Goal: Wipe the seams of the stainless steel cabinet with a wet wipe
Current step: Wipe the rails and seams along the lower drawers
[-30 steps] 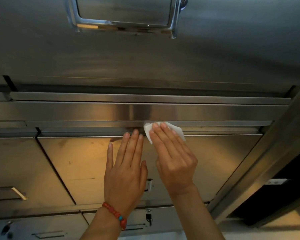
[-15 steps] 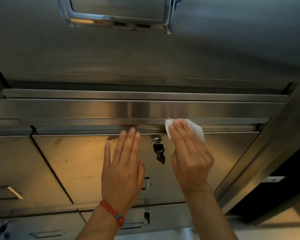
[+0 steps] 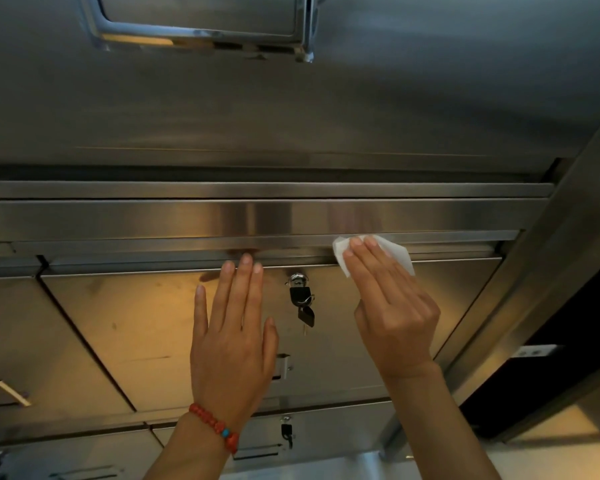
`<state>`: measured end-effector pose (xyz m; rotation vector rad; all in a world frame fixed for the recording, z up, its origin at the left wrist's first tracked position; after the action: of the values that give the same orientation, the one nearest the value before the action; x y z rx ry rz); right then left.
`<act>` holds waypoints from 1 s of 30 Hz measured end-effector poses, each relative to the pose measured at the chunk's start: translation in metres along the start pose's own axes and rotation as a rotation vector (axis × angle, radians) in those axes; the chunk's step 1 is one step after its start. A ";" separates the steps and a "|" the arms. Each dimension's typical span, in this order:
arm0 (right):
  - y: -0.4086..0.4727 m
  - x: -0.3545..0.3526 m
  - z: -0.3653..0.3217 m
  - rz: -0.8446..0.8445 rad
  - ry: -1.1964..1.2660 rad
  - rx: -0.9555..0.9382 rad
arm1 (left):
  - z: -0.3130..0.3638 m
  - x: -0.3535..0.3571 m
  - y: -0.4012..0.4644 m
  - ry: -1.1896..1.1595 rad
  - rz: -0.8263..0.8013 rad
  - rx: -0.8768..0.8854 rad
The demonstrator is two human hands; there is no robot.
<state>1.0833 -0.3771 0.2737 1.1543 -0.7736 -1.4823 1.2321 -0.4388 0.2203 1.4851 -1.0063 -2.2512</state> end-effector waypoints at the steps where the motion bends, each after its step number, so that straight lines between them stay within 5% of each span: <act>1: -0.002 -0.001 0.004 0.006 -0.011 0.032 | 0.000 0.000 0.000 0.005 0.001 0.002; 16: -0.012 -0.002 0.010 0.039 -0.049 0.179 | 0.002 -0.002 0.000 0.011 0.034 -0.001; 30: -0.013 -0.005 0.019 0.033 -0.037 0.081 | 0.003 -0.001 0.000 0.011 0.055 -0.014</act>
<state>1.0610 -0.3710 0.2693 1.1715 -0.8808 -1.4607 1.2300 -0.4370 0.2217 1.4449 -1.0127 -2.2057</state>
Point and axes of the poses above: each hand's wrist, its own y-axis towards the middle knuckle, its own x-axis out of the palm, z = x × y, the point moved 6 cm from there along y, towards the middle knuckle, and after that the axes turned 10 degrees about -x, right-handed, at the moved point
